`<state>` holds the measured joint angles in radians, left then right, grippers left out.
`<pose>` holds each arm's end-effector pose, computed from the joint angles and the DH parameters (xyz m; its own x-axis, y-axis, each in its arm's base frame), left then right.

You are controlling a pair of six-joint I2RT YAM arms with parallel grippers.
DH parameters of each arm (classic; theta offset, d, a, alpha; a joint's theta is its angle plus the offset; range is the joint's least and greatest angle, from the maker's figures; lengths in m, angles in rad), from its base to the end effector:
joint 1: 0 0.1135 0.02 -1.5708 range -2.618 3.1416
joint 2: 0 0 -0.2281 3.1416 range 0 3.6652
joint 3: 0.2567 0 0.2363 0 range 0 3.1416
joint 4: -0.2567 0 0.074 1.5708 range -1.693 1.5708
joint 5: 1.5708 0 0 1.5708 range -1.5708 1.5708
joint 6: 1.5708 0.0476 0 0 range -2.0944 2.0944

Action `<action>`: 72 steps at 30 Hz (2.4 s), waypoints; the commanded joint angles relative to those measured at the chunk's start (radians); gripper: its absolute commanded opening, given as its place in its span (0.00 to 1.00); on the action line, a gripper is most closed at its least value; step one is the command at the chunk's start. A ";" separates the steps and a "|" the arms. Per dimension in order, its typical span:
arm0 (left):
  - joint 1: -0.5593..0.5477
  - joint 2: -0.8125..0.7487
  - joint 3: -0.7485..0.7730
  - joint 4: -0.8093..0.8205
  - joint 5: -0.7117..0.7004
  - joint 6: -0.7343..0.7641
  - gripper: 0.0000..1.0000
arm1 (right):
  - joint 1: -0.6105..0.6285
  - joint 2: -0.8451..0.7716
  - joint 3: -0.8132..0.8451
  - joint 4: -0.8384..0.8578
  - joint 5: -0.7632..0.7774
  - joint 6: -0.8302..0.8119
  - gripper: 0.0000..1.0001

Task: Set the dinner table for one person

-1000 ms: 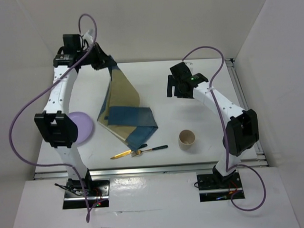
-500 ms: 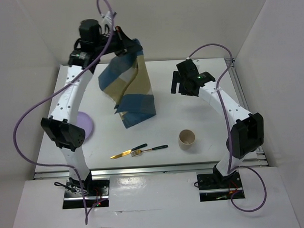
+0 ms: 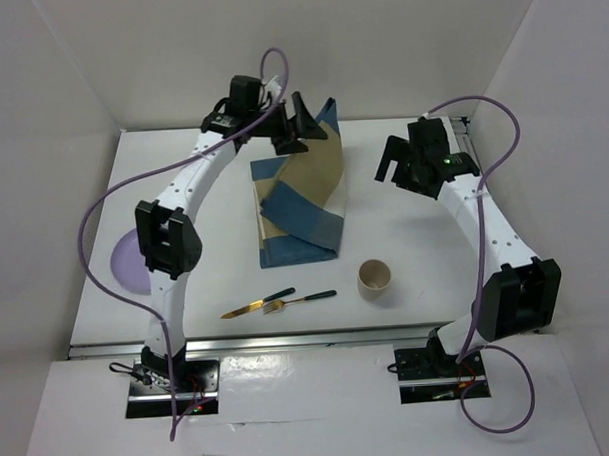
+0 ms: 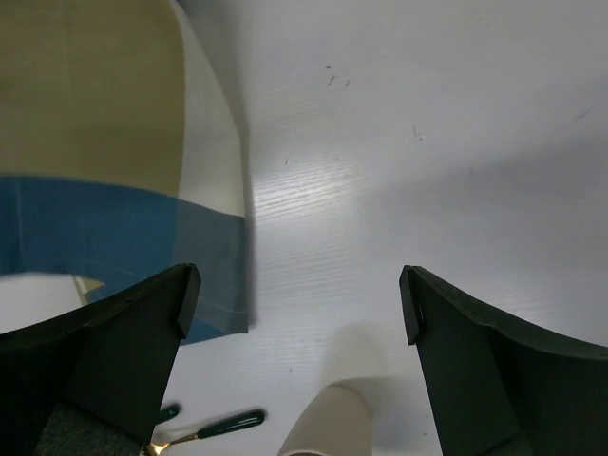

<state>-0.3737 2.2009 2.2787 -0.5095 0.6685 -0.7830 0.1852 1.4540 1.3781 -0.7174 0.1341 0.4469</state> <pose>0.4349 -0.2022 0.3288 -0.8479 -0.2621 -0.4608 0.2998 0.4799 -0.8245 0.3067 0.0510 0.2962 -0.6707 0.3101 -0.6738 0.2213 0.9507 0.2172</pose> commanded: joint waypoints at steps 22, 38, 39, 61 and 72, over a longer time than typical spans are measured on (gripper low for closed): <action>0.179 -0.386 -1.085 0.000 -0.196 0.002 0.85 | 0.408 0.459 0.363 -0.013 -0.074 -0.002 1.00; 0.032 -0.271 -1.148 0.009 -0.442 -0.176 0.68 | 0.408 0.523 0.467 -0.068 -0.036 -0.002 1.00; 0.032 -0.262 -1.148 0.028 -0.429 -0.176 0.54 | 0.408 0.535 0.486 -0.082 -0.036 -0.002 1.00; 0.131 -0.503 -1.153 -0.003 -0.429 -0.099 0.00 | 0.303 0.839 0.914 -0.160 0.064 0.185 0.99; 0.131 -0.503 -1.162 0.006 -0.418 -0.088 0.00 | 0.315 0.988 1.033 0.103 0.180 0.315 0.99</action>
<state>-0.2390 1.7218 1.1065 -0.4976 0.2474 -0.8902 0.4828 2.4466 2.3951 -0.7521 0.2539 0.7143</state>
